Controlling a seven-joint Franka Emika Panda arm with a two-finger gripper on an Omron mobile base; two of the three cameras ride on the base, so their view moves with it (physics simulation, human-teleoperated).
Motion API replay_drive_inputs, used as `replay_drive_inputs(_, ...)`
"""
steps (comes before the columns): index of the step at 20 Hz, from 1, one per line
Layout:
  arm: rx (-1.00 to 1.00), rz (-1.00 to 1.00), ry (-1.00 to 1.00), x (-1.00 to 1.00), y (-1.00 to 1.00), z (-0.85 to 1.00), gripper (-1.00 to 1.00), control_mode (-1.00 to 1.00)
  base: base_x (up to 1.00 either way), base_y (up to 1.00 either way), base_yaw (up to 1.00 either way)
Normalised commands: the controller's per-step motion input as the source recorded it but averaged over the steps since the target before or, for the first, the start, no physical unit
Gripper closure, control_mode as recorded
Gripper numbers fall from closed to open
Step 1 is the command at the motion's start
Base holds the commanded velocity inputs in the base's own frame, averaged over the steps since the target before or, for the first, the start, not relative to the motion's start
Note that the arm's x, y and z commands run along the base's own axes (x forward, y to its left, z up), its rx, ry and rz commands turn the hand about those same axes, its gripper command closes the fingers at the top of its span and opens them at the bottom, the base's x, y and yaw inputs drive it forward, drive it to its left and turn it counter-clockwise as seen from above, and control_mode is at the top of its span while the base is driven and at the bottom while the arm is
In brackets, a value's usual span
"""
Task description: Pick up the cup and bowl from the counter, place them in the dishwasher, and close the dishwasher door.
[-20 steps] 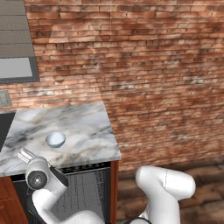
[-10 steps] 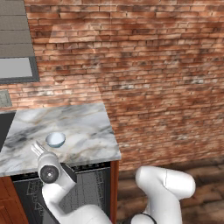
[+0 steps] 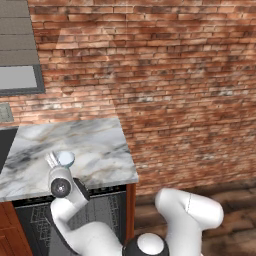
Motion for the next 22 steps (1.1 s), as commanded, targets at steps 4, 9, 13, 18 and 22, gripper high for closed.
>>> replay_drive_inputs(4, 0.18, -0.20, 0.06, 0.24, 0.00, 0.00, -1.00, -1.00, 0.00, 0.00, 0.00)
replay_drive_inputs(9, 0.18, -0.18, 0.07, 0.25, 0.00, 0.00, -1.00, -1.00, 0.00, 0.00, 0.00)
replay_drive_inputs(13, 0.11, -0.13, 0.07, 0.24, 0.11, -0.11, -1.00, -1.00, 0.00, 0.00, 0.00)
replay_drive_inputs(18, 0.07, -0.08, 0.12, 0.32, 0.14, -0.32, -1.00, -1.00, 0.00, 0.00, 0.00)
replay_drive_inputs(22, 0.05, -0.08, 0.11, 0.30, 0.08, -0.28, -1.00, -1.00, 0.00, 0.00, 0.00)
